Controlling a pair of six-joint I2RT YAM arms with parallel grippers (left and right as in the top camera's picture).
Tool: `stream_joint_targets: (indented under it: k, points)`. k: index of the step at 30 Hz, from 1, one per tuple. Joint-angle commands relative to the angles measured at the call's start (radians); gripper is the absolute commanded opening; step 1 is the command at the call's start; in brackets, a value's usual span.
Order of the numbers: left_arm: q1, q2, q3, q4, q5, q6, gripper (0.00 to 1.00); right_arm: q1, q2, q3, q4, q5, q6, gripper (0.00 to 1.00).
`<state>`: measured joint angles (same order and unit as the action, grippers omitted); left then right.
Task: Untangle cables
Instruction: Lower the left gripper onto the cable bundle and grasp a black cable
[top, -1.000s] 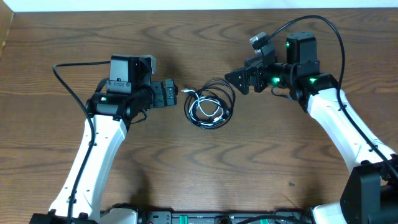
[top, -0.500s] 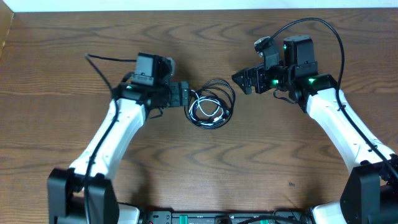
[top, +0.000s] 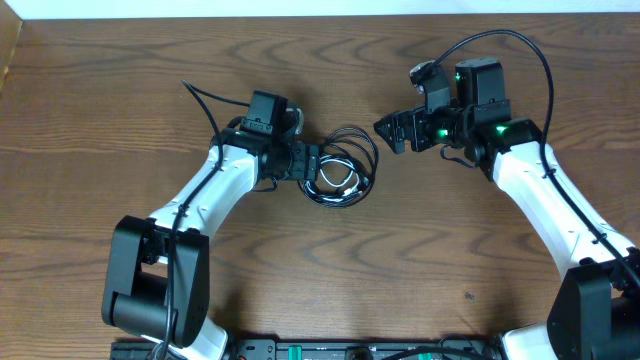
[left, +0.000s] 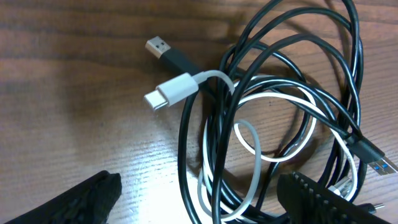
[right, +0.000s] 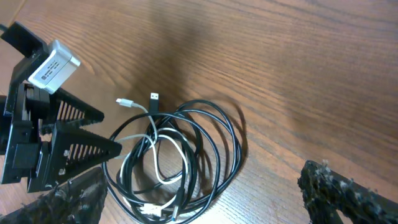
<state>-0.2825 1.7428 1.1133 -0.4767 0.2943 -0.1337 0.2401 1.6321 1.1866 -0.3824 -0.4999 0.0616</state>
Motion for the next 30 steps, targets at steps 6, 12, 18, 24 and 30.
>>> stream_joint_targets:
  k: [6,12,18,24,30]
  points:
    - [-0.003,0.003,0.006,0.023,0.009,0.055,0.77,0.029,0.003,0.012,-0.019,0.001,0.005,0.99]
    - [-0.005,0.003,-0.005,0.024,0.009,0.055,0.60,0.052,0.003,0.012,-0.020,0.083,0.058,0.99]
    - [-0.005,0.003,-0.012,0.023,0.013,0.054,0.46,0.051,0.003,0.012,-0.022,0.083,0.058,0.99]
    - [-0.040,0.003,-0.013,0.024,0.011,0.051,0.43,0.052,0.003,0.012,-0.023,0.083,0.058,0.99]
    - [-0.062,0.003,-0.013,0.024,-0.018,0.051,0.42,0.052,0.003,0.012,-0.038,0.083,0.058,0.99]
